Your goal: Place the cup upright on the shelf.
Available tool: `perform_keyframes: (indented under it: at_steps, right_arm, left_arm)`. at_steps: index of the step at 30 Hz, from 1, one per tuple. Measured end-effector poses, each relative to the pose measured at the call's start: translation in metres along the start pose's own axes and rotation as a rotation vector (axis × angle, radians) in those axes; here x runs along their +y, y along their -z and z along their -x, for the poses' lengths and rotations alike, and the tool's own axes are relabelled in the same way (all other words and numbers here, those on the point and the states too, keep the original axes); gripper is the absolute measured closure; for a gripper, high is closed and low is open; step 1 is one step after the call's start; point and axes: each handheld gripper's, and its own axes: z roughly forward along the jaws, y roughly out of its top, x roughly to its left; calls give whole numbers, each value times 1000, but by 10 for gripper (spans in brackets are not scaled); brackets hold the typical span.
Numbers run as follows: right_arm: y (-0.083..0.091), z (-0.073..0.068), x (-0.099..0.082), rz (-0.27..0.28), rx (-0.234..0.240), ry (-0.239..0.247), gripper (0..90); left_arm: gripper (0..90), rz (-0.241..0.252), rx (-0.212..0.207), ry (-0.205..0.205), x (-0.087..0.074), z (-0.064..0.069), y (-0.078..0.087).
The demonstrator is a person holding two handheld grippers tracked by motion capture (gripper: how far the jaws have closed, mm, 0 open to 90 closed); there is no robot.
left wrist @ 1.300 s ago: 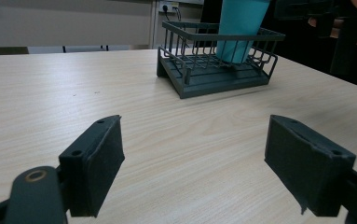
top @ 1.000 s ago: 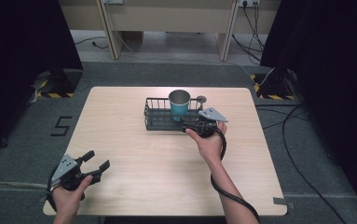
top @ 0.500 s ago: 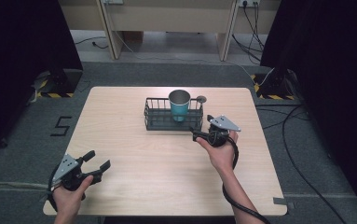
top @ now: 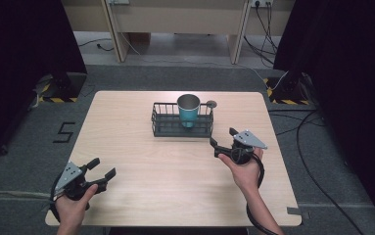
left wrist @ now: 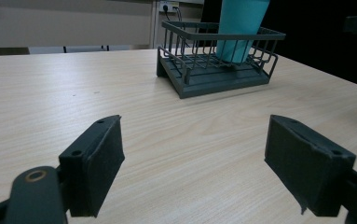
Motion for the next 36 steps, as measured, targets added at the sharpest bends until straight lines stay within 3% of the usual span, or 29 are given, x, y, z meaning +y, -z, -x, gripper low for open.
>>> perform_keyframes:
  at_steps: [8, 21, 36]
  right_arm:
    - [18, 7, -11, -8, -24, 5, 155]
    - [52, 20, -34, -16, -77, -32, 155]
    - [68, 18, -56, -16, -93, -30, 161]
  left_arm:
    - [185, -2, 2, -2, 0, 1, 0]
    - [186, -3, 3, -2, 0, 1, 0]
    - [186, -4, 6, -1, -1, 1, 0]
